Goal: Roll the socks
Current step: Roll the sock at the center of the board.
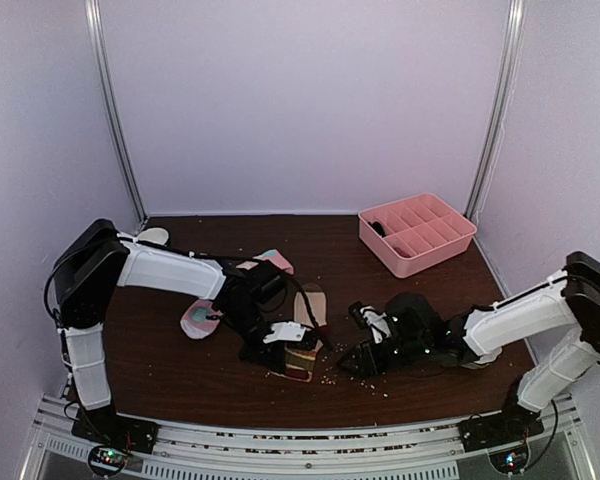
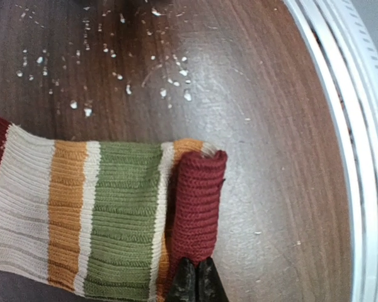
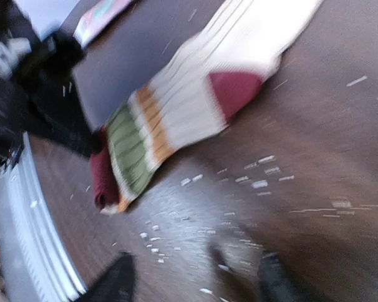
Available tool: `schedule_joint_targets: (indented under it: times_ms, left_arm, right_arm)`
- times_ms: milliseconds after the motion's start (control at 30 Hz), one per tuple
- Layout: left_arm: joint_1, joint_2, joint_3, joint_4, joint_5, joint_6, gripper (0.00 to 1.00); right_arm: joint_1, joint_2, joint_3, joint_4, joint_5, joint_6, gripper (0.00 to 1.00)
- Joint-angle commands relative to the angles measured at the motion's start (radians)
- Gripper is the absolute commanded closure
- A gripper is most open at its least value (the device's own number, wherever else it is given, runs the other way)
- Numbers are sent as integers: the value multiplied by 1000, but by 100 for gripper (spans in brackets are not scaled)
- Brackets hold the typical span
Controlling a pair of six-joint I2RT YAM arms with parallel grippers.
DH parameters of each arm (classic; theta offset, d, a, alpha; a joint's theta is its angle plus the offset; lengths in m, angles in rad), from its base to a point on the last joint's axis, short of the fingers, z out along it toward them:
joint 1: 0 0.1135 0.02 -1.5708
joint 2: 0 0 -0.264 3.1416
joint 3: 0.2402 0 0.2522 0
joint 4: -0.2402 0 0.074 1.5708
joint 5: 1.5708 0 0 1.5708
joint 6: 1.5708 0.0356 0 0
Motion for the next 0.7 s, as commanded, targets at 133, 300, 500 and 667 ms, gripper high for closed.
schedule_joint_targets:
  times_ms: [133, 300, 500, 667]
  left_arm:
    - [37, 99, 98, -229, 117, 2, 100]
    - [69, 159, 162, -306, 182, 1, 100]
    - [81, 221, 219, -356, 196, -10, 100]
    - [83, 260, 254, -384, 169, -54, 100]
  right_arm:
    - [24, -451, -20, -241, 733, -95, 1]
    - [-9, -544, -79, -248, 791, 17, 1]
    - [152, -497, -209, 46, 588, -273, 0]
    - [346, -370, -153, 85, 645, -488, 0]
